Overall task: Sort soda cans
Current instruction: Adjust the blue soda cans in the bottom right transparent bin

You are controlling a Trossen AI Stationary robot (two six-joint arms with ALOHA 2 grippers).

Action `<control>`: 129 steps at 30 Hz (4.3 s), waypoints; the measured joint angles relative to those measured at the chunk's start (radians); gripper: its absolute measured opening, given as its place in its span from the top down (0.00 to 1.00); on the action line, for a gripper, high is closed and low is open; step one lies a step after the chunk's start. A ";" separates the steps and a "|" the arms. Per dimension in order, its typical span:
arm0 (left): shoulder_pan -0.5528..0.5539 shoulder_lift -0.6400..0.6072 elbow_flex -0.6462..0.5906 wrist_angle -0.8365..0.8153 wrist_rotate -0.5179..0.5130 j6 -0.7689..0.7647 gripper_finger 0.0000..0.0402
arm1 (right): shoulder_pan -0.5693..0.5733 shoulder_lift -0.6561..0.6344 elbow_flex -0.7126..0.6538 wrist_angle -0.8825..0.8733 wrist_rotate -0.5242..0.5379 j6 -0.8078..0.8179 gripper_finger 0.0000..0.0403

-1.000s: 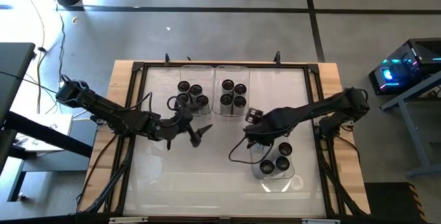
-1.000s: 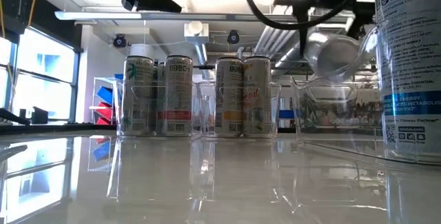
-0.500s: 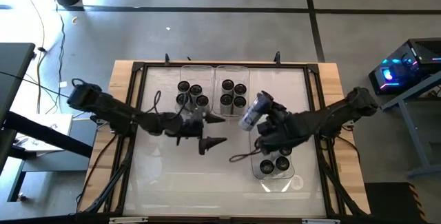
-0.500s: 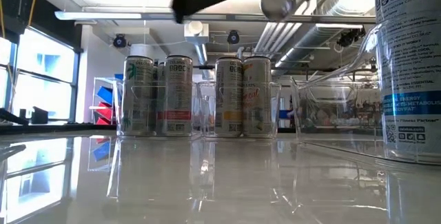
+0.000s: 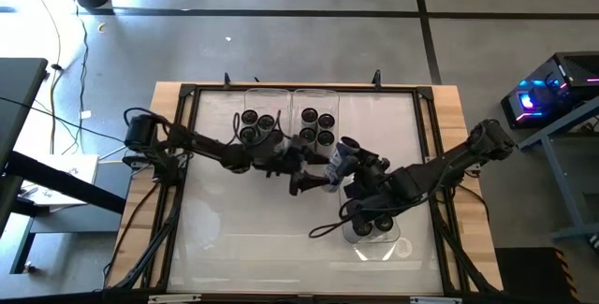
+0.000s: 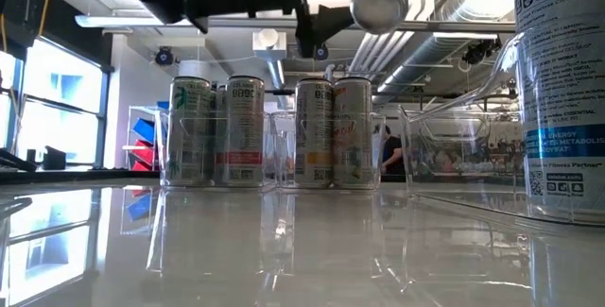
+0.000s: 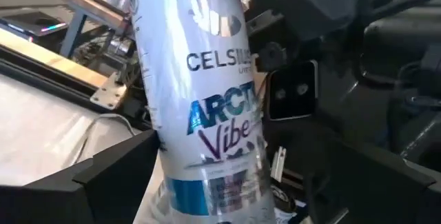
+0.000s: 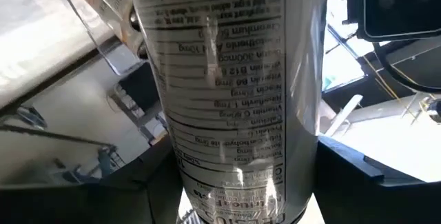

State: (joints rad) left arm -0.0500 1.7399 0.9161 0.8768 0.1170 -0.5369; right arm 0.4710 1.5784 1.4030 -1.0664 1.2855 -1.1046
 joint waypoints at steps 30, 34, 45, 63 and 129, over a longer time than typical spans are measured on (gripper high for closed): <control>0.001 0.047 0.118 -0.255 0.059 0.078 0.40 | 0.001 -0.002 0.000 0.060 -0.126 0.138 0.22; 0.003 0.047 0.118 -0.272 0.043 0.087 0.40 | 0.000 -0.002 0.000 0.000 -0.121 0.211 0.17; -0.028 0.020 0.120 -0.328 0.069 0.222 0.40 | -0.013 -0.019 0.001 -0.489 -0.081 0.722 0.16; -0.098 -0.019 0.119 -0.274 -0.201 0.647 0.40 | 0.014 -0.678 -0.546 0.774 -0.635 1.170 0.18; -0.122 -0.183 0.084 -0.661 -0.514 0.486 0.05 | -0.112 -0.408 -0.552 0.642 -1.035 1.409 0.42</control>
State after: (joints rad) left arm -0.1723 1.5570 0.9997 0.2161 -0.3975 -0.0505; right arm 0.3588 1.1699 0.8513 -0.4243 0.2507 0.3041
